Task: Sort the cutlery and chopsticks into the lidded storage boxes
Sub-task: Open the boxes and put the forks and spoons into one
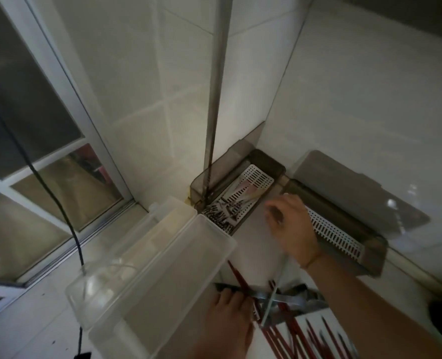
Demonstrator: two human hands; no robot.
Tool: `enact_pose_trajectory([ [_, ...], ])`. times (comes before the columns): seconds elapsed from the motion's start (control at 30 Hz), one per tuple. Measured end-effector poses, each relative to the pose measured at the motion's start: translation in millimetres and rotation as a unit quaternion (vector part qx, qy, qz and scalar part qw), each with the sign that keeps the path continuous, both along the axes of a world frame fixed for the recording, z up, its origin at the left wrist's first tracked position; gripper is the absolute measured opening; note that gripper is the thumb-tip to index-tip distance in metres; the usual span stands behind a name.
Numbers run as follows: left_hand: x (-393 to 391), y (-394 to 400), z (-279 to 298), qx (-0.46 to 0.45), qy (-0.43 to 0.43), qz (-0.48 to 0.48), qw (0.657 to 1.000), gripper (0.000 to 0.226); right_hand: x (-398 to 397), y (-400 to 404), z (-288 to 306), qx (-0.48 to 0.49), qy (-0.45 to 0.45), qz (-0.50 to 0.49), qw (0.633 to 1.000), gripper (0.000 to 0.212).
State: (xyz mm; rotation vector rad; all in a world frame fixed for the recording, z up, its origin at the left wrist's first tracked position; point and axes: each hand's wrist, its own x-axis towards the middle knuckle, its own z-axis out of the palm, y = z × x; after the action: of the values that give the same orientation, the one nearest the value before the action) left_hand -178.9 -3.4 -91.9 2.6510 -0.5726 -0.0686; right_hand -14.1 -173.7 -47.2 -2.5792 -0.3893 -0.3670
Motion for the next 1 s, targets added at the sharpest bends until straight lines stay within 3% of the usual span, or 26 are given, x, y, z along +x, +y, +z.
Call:
enact_pose_trajectory([
  [0.3, -11.6, 5.0, 1.5, 0.006, 0.003, -0.014, 1.000, 0.028, -168.9, -67.4, -34.7, -0.133, 0.055, 0.079, 0.986, 0.010],
  [0.6, -26.0, 13.6, 7.4, 0.057, -0.139, -0.027, 0.988, 0.023, -180.0, -57.0, -29.1, -0.164, 0.023, 0.005, 0.986, 0.016],
  [0.7, -30.0, 14.2, 12.2, 0.053, -0.152, -0.018, 0.987, 0.020, -179.8, -56.4, -23.0, -0.166, 0.026, 0.018, 0.986, 0.023],
  [1.0, -39.6, 14.1, 37.7, 0.011, -0.168, 0.019, 0.986, 0.017, -186.4, -52.4, -18.5, -0.164, 0.020, 0.078, 0.983, 0.011],
])
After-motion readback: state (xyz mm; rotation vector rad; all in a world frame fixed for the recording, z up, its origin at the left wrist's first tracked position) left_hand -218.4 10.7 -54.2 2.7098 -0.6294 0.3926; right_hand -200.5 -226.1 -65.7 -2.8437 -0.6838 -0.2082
